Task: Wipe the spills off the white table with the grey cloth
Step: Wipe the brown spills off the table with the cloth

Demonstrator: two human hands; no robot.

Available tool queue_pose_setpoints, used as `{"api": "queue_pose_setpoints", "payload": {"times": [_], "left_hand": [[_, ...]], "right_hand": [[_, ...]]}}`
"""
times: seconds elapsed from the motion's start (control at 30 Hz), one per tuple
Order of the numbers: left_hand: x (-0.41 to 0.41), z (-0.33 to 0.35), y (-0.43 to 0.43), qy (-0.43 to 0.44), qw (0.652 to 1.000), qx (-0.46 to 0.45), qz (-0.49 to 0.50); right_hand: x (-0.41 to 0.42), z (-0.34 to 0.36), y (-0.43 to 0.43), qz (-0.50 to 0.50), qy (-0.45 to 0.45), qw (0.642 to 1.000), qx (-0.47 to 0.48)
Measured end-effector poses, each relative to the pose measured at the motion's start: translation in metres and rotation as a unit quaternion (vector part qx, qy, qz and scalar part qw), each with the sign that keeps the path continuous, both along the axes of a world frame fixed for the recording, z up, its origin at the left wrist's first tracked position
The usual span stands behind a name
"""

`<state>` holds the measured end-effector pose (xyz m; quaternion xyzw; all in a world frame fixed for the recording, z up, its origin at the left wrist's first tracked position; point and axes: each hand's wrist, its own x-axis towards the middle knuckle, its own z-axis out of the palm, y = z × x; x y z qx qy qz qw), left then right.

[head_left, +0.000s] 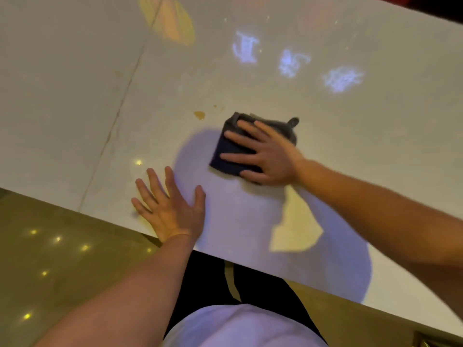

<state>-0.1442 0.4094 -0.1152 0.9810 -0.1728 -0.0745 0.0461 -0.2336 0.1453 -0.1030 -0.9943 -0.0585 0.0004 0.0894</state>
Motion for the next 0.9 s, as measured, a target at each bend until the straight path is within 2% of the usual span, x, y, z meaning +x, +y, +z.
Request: {"api": "queue_pose_setpoints", "payload": {"times": [0.03,0.07,0.1,0.17,0.2,0.23,0.27,0.33,0.4,0.47,0.5,0.53,0.57,0.6,0.67,0.7,0.73,0.8,0.83,0.9], "left_hand": [[0.000,0.000,0.000,0.000,1.000,0.002,0.000],[0.000,0.001,0.000,0.002,1.000,0.004,-0.002],[0.000,0.001,0.000,0.004,1.000,0.006,-0.003],[0.000,0.000,-0.001,0.007,1.000,0.012,0.000],[0.000,0.000,-0.001,0.008,1.000,0.015,0.001],[-0.001,0.001,-0.002,0.007,1.000,0.016,0.001],[0.000,0.001,-0.002,0.005,1.000,0.017,-0.001],[0.000,0.001,0.000,0.008,1.000,0.006,0.001],[-0.001,0.002,0.000,0.006,1.000,-0.004,0.001],[0.000,0.002,-0.002,0.006,1.000,0.000,0.002],[0.000,0.001,-0.002,0.008,1.000,0.002,0.004],[0.000,0.000,-0.001,0.008,1.000,0.003,0.004],[0.001,0.000,-0.001,0.008,1.000,0.004,0.003],[0.001,0.000,-0.002,0.008,1.000,0.005,0.002],[0.001,-0.002,-0.001,0.003,1.000,0.003,0.004],[0.001,-0.002,-0.001,-0.001,1.000,0.001,0.005],[0.000,-0.002,-0.001,-0.005,1.000,-0.004,0.004],[-0.001,-0.002,0.000,-0.005,1.000,-0.011,0.002],[0.000,-0.003,0.000,-0.004,1.000,-0.010,0.001],[0.001,-0.003,0.000,-0.009,1.000,-0.005,0.002]], "right_hand": [[0.003,0.001,-0.022,-0.027,0.006,1.000,-0.010],[0.010,0.002,-0.040,-0.112,0.021,0.993,-0.008],[0.020,0.003,-0.051,-0.237,0.029,0.971,0.003],[0.056,0.006,-0.050,-0.455,0.044,0.888,0.047],[0.075,0.008,-0.039,-0.502,0.056,0.860,0.069],[0.092,0.010,-0.022,-0.501,0.063,0.859,0.081],[0.103,0.010,0.000,-0.462,0.059,0.881,0.081],[0.105,0.008,0.049,-0.304,0.030,0.950,0.067],[0.081,0.001,0.077,-0.133,0.027,0.990,0.045],[0.060,-0.001,0.052,0.010,0.015,1.000,0.021],[0.057,-0.002,0.030,0.037,-0.003,0.999,0.007],[0.058,-0.003,0.007,0.010,-0.016,1.000,0.000],[0.063,-0.004,-0.012,-0.077,-0.028,0.997,0.007],[0.072,-0.003,-0.024,-0.204,-0.025,0.978,0.022],[0.102,0.002,-0.012,-0.433,0.015,0.899,0.061],[0.117,0.004,0.008,-0.471,0.022,0.880,0.063],[0.128,0.005,0.032,-0.447,0.010,0.892,0.072],[0.132,0.003,0.079,-0.243,0.005,0.966,0.085],[0.124,0.001,0.093,-0.126,0.018,0.989,0.073],[0.104,0.000,0.082,0.022,0.017,0.998,0.049]]}}
